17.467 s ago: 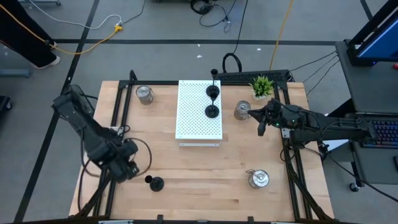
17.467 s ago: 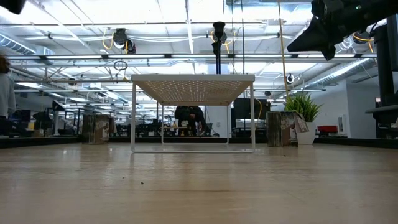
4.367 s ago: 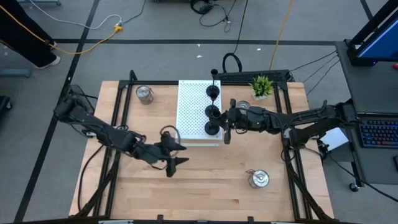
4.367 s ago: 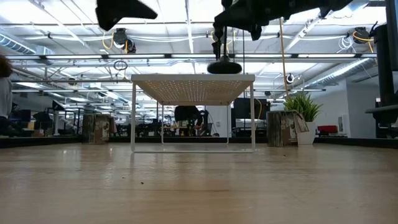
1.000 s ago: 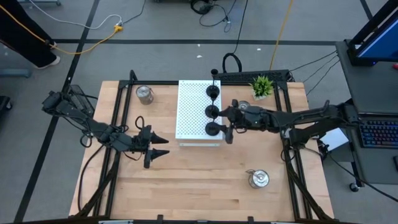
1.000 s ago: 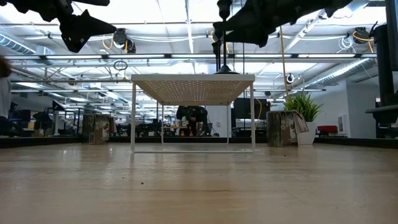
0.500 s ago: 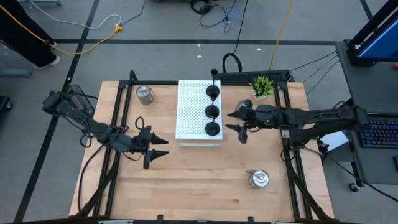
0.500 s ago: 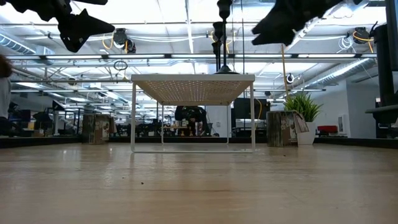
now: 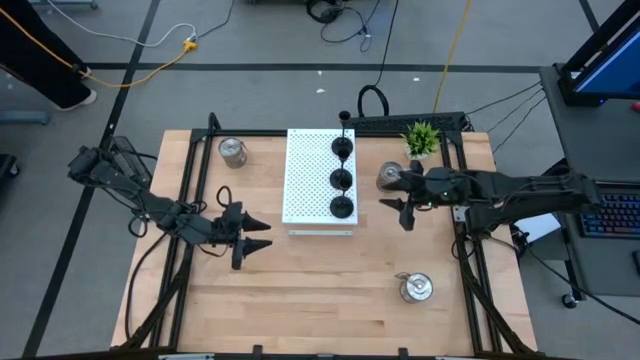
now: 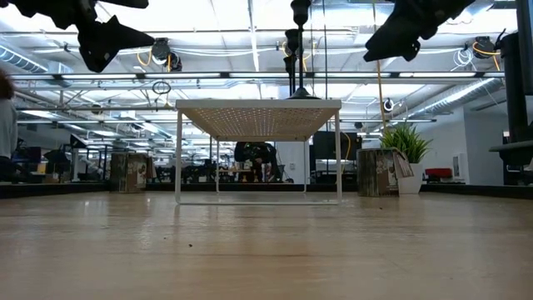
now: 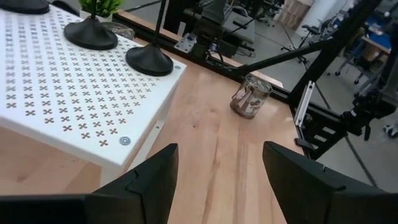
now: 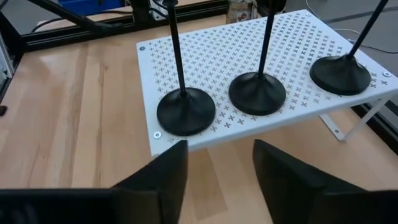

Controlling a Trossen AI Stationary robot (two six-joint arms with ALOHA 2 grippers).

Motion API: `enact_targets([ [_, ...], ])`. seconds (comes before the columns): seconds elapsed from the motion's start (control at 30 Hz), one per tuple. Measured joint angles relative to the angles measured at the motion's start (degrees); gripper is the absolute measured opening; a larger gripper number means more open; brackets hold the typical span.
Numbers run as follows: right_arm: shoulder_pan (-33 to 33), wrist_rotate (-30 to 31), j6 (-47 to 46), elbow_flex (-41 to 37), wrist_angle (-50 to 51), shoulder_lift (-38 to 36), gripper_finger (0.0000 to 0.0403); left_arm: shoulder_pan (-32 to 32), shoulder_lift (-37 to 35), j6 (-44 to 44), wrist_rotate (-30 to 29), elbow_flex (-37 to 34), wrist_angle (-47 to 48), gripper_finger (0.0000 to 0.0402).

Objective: Pick & Place candle stick holders
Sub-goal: Put the top left brown scented candle on the shelf

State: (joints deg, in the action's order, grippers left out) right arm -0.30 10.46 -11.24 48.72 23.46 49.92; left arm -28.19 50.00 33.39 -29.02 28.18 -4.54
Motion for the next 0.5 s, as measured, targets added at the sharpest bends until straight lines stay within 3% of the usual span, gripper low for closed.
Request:
enact_targets([
  [0.33, 0.0, -6.2, 2.7, 0.0, 1.0, -5.1, 0.0018, 2.5, 0.0, 6.7, -0.1, 0.0, -3.3, 0.0241],
  [0.5, 0.0, -6.2, 2.8, 0.0, 4.4, -8.1, 0.0011, 3.4, 0.0, 1.5, -0.1, 0.0, -9.9, 0.0241],
])
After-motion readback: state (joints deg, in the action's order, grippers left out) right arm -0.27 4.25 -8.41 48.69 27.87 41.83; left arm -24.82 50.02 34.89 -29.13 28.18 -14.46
